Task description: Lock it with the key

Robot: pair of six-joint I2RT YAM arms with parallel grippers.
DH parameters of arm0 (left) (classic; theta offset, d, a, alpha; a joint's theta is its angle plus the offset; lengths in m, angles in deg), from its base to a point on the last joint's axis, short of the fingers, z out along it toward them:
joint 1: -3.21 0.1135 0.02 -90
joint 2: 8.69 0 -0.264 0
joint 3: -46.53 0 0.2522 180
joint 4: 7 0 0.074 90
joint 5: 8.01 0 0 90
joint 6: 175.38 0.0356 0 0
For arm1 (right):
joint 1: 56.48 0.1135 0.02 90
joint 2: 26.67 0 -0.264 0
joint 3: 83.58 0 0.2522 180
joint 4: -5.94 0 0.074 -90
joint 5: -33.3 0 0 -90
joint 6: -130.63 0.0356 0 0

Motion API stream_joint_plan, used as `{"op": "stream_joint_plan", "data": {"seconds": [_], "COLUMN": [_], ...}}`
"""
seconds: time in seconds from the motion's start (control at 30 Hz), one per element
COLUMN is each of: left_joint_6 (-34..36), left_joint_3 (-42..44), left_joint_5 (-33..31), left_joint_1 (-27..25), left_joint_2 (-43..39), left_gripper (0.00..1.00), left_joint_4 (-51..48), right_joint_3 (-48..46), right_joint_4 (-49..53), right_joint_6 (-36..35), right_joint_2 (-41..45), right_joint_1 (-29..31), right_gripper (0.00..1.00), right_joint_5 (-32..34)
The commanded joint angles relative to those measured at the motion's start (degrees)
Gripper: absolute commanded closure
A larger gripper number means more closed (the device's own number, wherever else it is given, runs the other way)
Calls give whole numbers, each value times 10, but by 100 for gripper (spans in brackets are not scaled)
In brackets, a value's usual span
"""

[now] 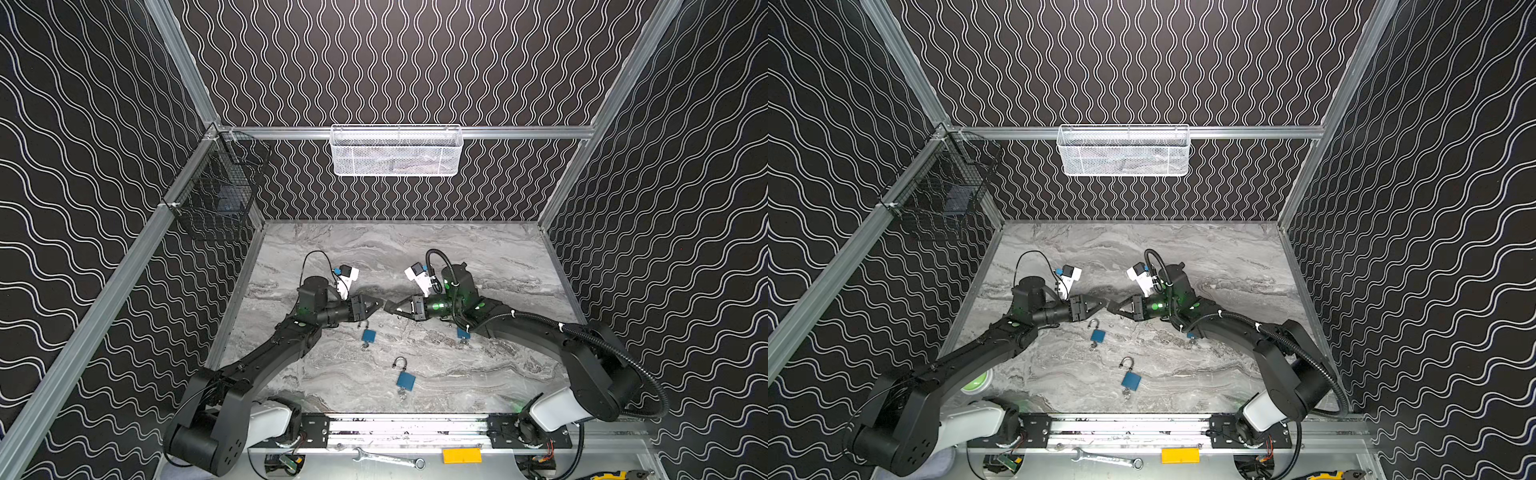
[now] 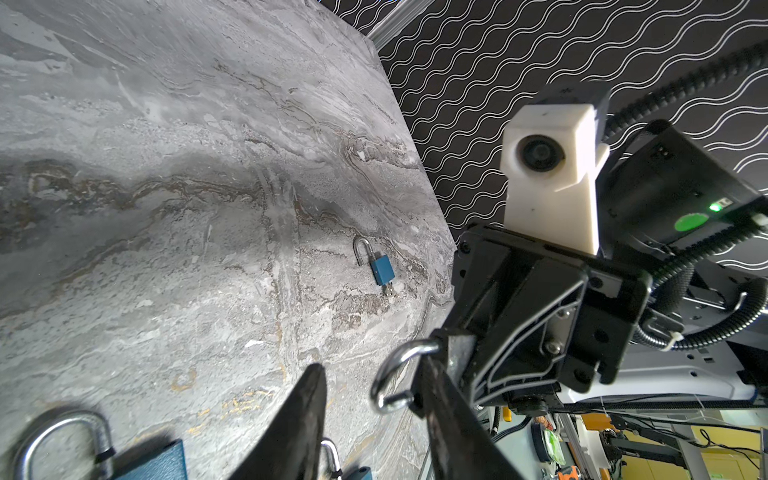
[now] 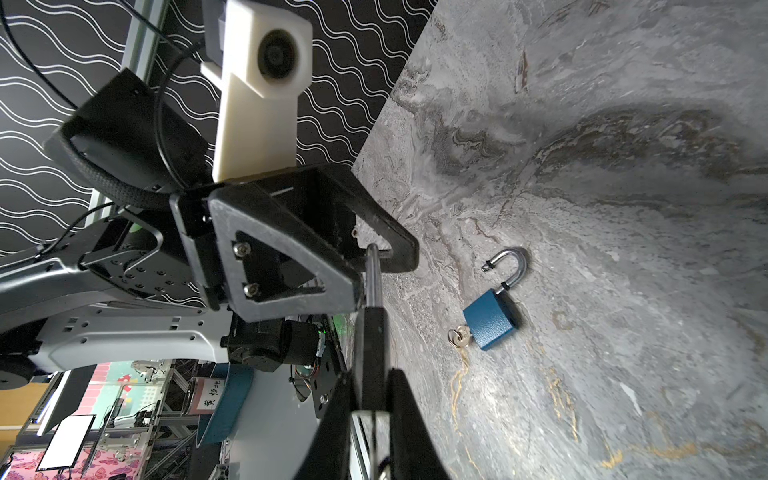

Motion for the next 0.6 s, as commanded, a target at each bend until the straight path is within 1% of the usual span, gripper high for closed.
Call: {"op": "stream_joint_plan", "data": {"seconds": [0.0, 0.27, 0.57], "left_joint_6": [-2, -11, -15], "left_joint_3": [-7, -5, -6], "left_joint_5": [1, 8, 20], "left_joint_1": [2, 5, 5], "left_joint_2": [-1, 0, 0], "left_gripper": [60, 66, 70], "left_joint_4": [12, 25, 33], "right_joint_3": [-1, -2, -1], "right_joint_4": [-19, -13, -20], "right_joint_6": [2, -2, 2], "right_joint_2": [3, 5, 0], "right_joint_1": [0, 0, 1], "right_gripper": [100, 100, 100], "right_joint_5": [-9, -8, -11]}}
